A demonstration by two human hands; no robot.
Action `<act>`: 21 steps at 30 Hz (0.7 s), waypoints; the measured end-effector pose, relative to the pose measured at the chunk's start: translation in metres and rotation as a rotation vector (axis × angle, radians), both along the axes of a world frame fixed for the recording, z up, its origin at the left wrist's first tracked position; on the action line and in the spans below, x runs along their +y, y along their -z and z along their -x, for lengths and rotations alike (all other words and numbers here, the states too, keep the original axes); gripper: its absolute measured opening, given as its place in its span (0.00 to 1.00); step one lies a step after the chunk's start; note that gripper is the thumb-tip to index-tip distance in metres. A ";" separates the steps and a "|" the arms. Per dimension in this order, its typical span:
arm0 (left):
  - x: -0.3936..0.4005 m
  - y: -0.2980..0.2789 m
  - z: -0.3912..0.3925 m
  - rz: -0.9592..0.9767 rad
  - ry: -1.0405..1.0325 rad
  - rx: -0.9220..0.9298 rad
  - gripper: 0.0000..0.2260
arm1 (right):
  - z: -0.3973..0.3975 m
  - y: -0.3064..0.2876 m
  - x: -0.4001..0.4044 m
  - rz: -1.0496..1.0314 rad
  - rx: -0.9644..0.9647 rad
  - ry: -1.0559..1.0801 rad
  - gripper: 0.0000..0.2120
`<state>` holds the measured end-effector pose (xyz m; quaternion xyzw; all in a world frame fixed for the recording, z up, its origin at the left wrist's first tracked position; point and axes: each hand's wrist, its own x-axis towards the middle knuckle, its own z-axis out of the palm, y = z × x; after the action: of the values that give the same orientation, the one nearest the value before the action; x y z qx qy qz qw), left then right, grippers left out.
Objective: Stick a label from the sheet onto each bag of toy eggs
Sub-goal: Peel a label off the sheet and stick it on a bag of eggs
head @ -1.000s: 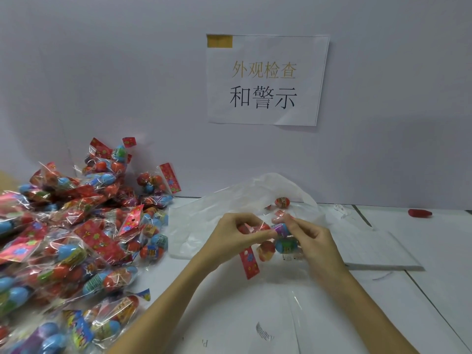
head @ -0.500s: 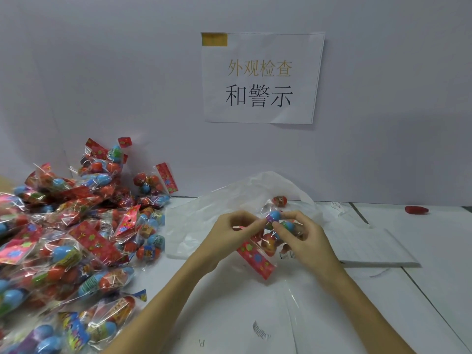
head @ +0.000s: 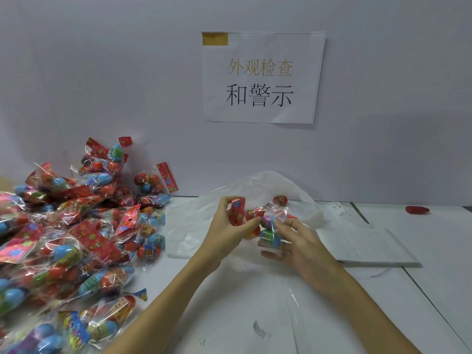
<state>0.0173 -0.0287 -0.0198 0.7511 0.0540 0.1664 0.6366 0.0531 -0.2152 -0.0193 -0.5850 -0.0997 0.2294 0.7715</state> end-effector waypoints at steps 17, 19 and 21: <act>-0.018 0.009 0.004 -0.537 -0.036 -0.234 0.27 | 0.001 -0.001 -0.001 -0.175 0.100 0.014 0.16; -0.021 0.007 0.004 -0.499 -0.051 -0.215 0.24 | 0.001 -0.002 -0.001 -0.145 0.078 0.022 0.15; -0.022 0.006 0.005 -0.454 -0.018 -0.186 0.24 | 0.003 -0.002 -0.001 -0.114 0.049 0.018 0.15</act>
<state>0.0122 -0.0512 -0.0259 0.8558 -0.0371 0.2483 0.4523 0.0505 -0.2157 -0.0170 -0.5354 -0.0885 0.2307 0.8076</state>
